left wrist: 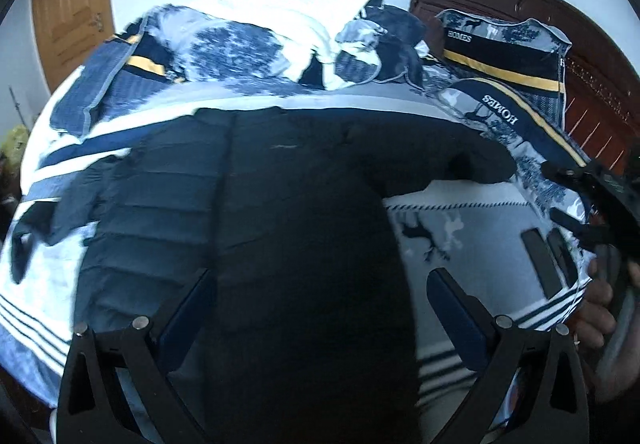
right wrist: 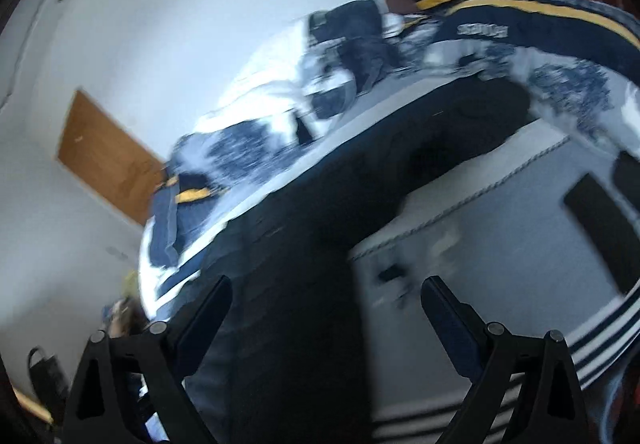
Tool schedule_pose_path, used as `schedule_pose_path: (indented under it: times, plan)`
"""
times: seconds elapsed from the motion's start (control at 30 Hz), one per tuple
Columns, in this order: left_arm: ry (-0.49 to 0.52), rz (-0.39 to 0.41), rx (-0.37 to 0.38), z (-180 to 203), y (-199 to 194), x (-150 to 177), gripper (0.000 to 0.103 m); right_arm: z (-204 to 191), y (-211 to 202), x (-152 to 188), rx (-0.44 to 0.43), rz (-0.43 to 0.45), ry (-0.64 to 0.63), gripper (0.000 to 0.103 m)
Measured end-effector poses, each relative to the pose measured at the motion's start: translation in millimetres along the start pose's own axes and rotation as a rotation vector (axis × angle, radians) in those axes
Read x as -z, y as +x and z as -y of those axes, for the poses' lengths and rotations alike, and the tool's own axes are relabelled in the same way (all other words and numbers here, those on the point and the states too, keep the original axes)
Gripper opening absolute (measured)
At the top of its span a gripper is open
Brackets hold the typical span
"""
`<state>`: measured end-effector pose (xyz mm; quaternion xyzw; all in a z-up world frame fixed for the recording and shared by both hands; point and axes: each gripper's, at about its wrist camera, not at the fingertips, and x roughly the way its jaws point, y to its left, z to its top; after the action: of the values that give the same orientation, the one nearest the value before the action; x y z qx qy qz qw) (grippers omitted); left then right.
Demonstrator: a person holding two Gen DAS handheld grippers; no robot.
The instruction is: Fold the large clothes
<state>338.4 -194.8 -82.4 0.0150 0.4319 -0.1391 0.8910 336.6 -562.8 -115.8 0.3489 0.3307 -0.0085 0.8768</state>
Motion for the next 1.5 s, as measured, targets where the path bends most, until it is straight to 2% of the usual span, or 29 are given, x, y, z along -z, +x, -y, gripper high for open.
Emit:
schedule_pose_path:
  times: [0.1, 0.2, 0.3, 0.4, 0.53, 0.57, 0.63, 0.67, 0.7, 0.77, 0.83, 0.97, 1.0, 1.07, 1.17, 1.27, 1.3, 1.37, 1.47, 1.5]
  plan:
    - [-0.022, -0.02, 0.023, 3, 27, -10, 0.103, 51, 33, -38, -0.03, -0.036, 0.129, 0.09]
    - [-0.038, -0.028, 0.042, 5, 50, -9, 0.103, 106, 76, -74, 0.025, -0.069, 0.245, 0.076]
    - [-0.034, -0.057, 0.046, 4, 68, 1, 0.103, 154, 115, -105, 0.11, -0.062, 0.315, 0.074]
    - [-0.011, -0.07, 0.022, 1, 81, 7, 0.103, 201, 154, -127, 0.096, -0.064, 0.449, 0.072]
    - [-0.025, -0.085, 0.016, -9, 92, 8, 0.103, 222, 194, -149, 0.147, -0.034, 0.431, 0.072]
    - [-0.036, -0.088, 0.018, -14, 93, 9, 0.103, 227, 203, -150, 0.141, -0.018, 0.436, 0.068]
    - [-0.043, -0.089, 0.008, -17, 93, 9, 0.103, 227, 208, -152, 0.157, 0.027, 0.422, 0.049]
    - [-0.047, -0.091, 0.003, -21, 92, 10, 0.103, 226, 213, -155, 0.196, 0.011, 0.393, 0.025]
    - [-0.052, -0.091, 0.003, -24, 91, 11, 0.103, 222, 216, -158, 0.208, -0.005, 0.374, 0.012]
    - [-0.067, -0.086, -0.003, -32, 86, 12, 0.103, 204, 208, -165, 0.225, 0.004, 0.315, 0.006]
    - [-0.089, -0.077, -0.005, -42, 77, 14, 0.103, 163, 187, -175, 0.252, 0.044, 0.168, 0.005]
    - [-0.119, -0.059, -0.012, -60, 59, 18, 0.103, 44, 134, -174, 0.211, 0.133, -0.137, 0.005]
    - [-0.128, -0.053, -0.016, -65, 53, 19, 0.103, 2, 117, -167, 0.183, 0.162, -0.229, 0.005]
    - [-0.144, -0.042, -0.022, -75, 40, 20, 0.103, -54, 96, -150, 0.133, 0.204, -0.348, 0.005]
    - [-0.167, -0.01, -0.044, -94, 18, 23, 0.103, -143, 69, -112, 0.004, 0.231, -0.489, 0.005]
    - [-0.2, 0.005, -0.068, -120, 0, 31, 0.103, -205, 68, -64, -0.102, 0.195, -0.559, 0.005]
    - [-0.214, 0.006, -0.081, -131, -4, 35, 0.103, -230, 74, -40, -0.133, 0.184, -0.602, 0.005]
    - [-0.239, 0.001, -0.104, -151, -9, 45, 0.103, -254, 91, -5, -0.179, 0.146, -0.64, 0.005]
    - [-0.273, -0.02, -0.136, -174, -4, 58, 0.103, -279, 135, 52, -0.235, 0.038, -0.645, 0.005]
    - [-0.292, -0.033, -0.145, -183, -1, 62, 0.103, -283, 156, 71, -0.262, -0.023, -0.622, 0.007]
